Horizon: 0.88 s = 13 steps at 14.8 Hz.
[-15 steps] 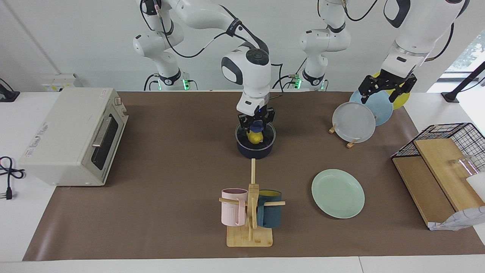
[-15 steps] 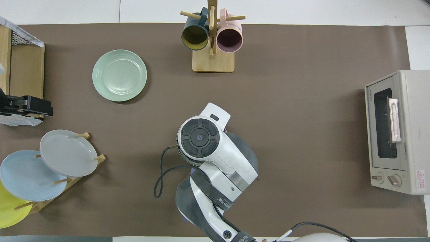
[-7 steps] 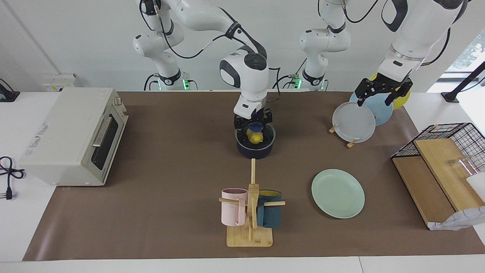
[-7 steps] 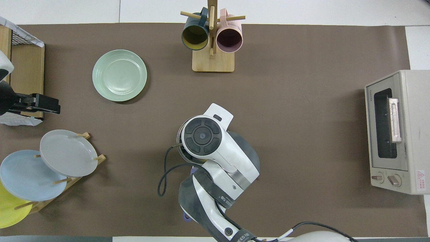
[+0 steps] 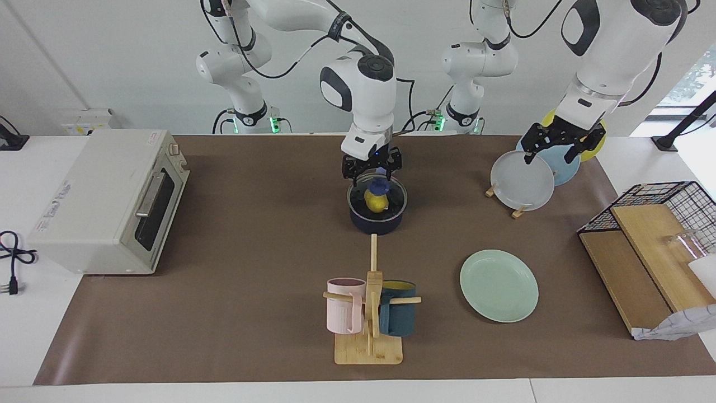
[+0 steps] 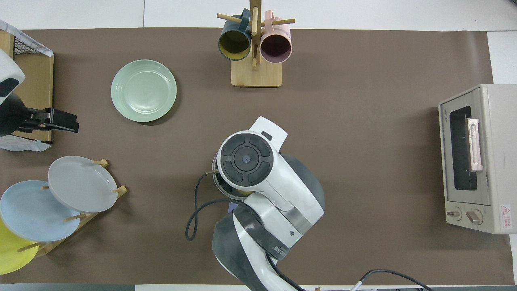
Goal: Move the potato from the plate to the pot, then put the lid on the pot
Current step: 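Lower the glass lid onto the saucepan with the right gripper, then open the right gripper and lift it away from the lid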
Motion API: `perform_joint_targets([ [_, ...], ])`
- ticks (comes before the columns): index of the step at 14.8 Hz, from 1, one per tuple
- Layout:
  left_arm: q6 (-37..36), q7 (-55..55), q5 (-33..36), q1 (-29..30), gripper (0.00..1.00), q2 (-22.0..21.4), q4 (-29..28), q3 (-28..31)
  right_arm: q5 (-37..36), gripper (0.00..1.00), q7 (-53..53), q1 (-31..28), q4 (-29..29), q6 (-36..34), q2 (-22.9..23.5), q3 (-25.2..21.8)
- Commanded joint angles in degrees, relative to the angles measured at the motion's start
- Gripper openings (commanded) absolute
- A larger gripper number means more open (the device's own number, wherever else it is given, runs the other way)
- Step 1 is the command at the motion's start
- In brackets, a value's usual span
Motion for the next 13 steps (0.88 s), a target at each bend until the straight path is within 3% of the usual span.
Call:
perform_joint_targets([
  [1, 0.0, -0.7, -0.5, -0.6, 1.00, -1.0, 0.0, 0.6, -0.8, 1.00, 1.5, -1.0, 1.6, -4.4, -2.9, -0.1],
  [4, -0.2, -0.7, -0.5, -0.6, 1.00, -1.0, 0.0, 0.6, -1.7, 1.00, 0.2, -5.2, 6.9, -12.7, -4.0, 0.0],
  [11, -0.4, -0.6, -0.5, -0.4, 1.00, -1.3, 0.0, 0.9, -1.7, 1.00, -11.6, -21.2, 5.7, -23.8, -12.6, 0.2],
  [13, -0.5, -0.6, -0.5, -0.4, 1.00, -1.3, 0.0, 0.9, -1.8, 1.00, -17.2, -25.3, 2.5, -24.5, -15.1, 0.5],
])
